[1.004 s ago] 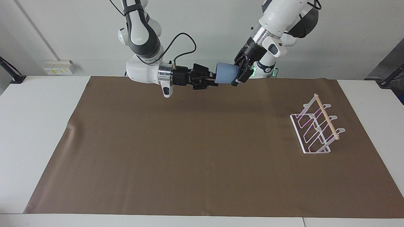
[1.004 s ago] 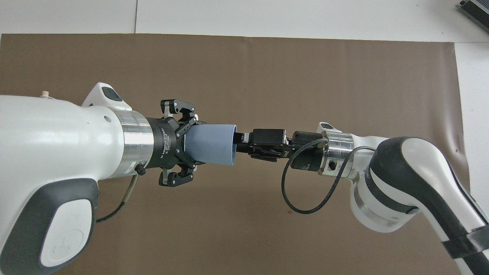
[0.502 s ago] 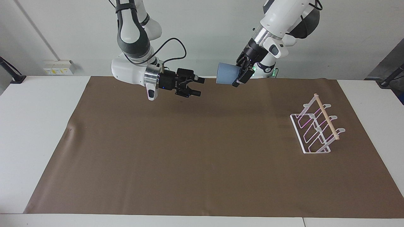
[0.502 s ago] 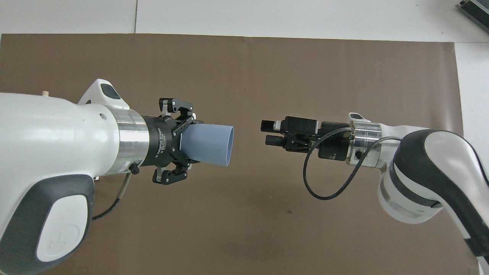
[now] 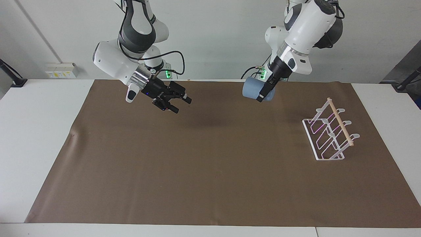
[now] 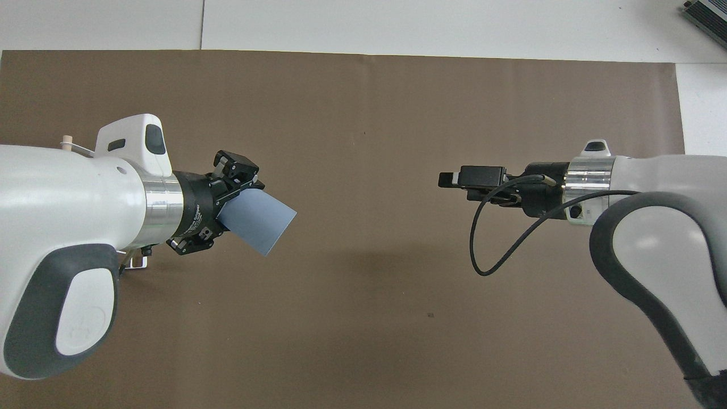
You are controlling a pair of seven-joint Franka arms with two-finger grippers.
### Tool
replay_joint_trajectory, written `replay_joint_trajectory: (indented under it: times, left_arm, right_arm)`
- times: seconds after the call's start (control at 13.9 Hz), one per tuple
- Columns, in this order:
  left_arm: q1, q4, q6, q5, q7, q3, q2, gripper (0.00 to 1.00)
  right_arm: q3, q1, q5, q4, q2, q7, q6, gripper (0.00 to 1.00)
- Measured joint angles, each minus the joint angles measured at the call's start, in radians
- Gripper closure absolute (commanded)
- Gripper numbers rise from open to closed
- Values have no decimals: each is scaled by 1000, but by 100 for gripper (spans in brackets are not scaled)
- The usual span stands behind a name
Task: Hang cup on cup holder
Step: 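Carry the cup with the left gripper onto the rack hook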
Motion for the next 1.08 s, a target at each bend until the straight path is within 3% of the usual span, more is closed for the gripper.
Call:
replay_joint_trajectory:
  times: [0.36,0.72,1.08]
  left_arm:
    - [86,-74,87,169,445,2,-20,100]
    - [200,-131,263,191,869,2,-20,100]
    - [283,-176,434,191,1204,2,9,100]
  right_arm:
    - [-1,-31,-575,42,-1,51,-37,0]
    - [-2,-79,-762,180,-4,132,-285,0]
    - [-4,-203,-789,289,-6,166,-431,0]
